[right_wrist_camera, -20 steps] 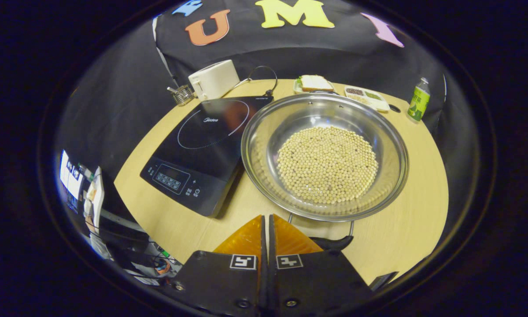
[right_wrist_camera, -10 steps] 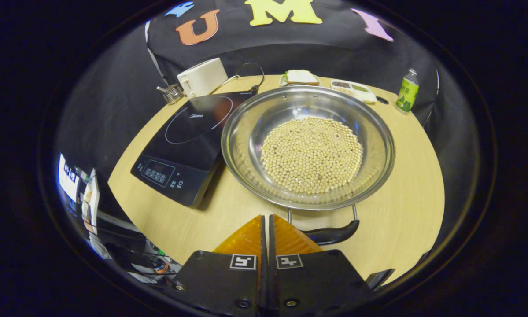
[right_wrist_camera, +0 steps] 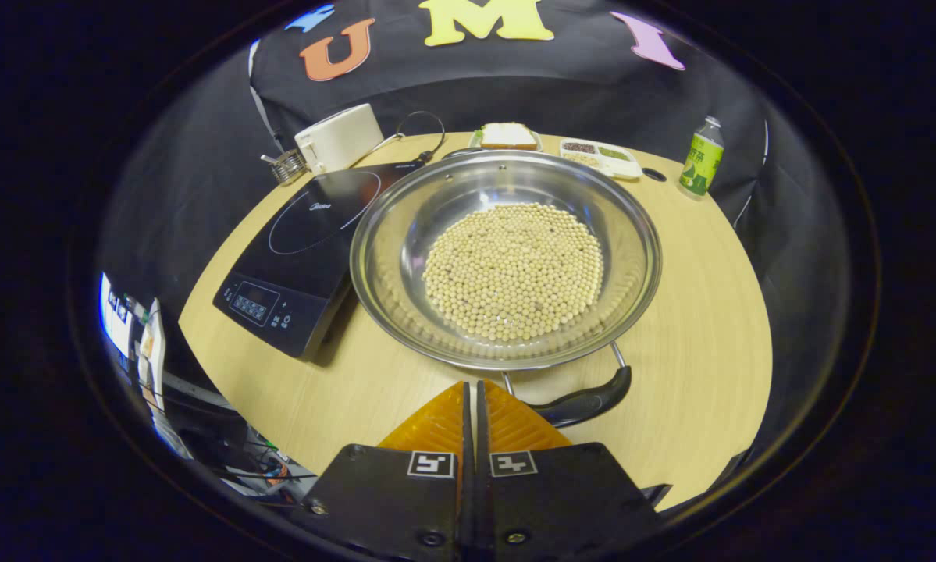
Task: First push the handle of the pot to place it horizontally, then grasp the pot with both hands and set it on the induction cooktop.
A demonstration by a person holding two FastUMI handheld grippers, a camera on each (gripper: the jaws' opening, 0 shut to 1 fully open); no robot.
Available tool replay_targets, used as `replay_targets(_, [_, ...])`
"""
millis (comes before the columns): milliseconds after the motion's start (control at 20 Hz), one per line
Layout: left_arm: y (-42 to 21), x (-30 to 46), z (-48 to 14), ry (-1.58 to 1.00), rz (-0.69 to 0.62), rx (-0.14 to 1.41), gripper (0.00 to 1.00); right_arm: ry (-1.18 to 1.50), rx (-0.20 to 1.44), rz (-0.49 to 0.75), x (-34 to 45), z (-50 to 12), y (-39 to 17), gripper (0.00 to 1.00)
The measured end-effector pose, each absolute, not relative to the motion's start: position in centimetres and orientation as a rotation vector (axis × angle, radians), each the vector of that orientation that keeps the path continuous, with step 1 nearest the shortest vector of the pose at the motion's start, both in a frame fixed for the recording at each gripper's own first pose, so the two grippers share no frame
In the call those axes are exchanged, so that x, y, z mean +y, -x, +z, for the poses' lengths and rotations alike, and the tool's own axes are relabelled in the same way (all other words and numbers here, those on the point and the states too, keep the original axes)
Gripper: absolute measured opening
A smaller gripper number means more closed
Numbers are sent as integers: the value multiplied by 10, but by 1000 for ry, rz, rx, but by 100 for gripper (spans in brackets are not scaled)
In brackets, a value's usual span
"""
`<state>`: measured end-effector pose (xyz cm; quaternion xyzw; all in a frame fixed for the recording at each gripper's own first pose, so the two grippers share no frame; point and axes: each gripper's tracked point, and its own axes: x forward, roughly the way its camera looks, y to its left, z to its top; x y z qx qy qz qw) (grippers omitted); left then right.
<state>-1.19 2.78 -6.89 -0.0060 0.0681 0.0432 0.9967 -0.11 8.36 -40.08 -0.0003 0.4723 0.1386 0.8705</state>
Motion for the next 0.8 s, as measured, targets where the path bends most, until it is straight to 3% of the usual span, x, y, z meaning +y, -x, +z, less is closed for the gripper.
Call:
replay_targets(150, [9,23,-69,10,85,134,96,14,989,278,72,-401,-2,4])
replay_targets(200, [8,22,-69,9,84,134,90,20,989,275,69,-401,-3,0])
replay_targets(250, [7,21,-70,8,84,136,89,24,989,269,64,-401,-4,4])
replay_targets(350, [5,17,-71,11,84,139,89,25,991,255,55,-401,-7,4])
replay_targets(400, [4,16,-71,12,84,140,100,25,991,247,50,-400,-9,4])
replay_targets(450, [3,15,-71,11,85,141,89,27,992,240,45,-400,-11,4])
replay_targets(650, [-5,10,-72,11,88,143,89,38,1008,217,27,-405,-16,4])
replay_targets(700, [-6,9,-73,11,89,145,96,42,1010,211,22,-405,-18,0])
replay_targets(800, [-10,6,-74,13,91,147,96,51,1010,205,14,-404,-23,4])
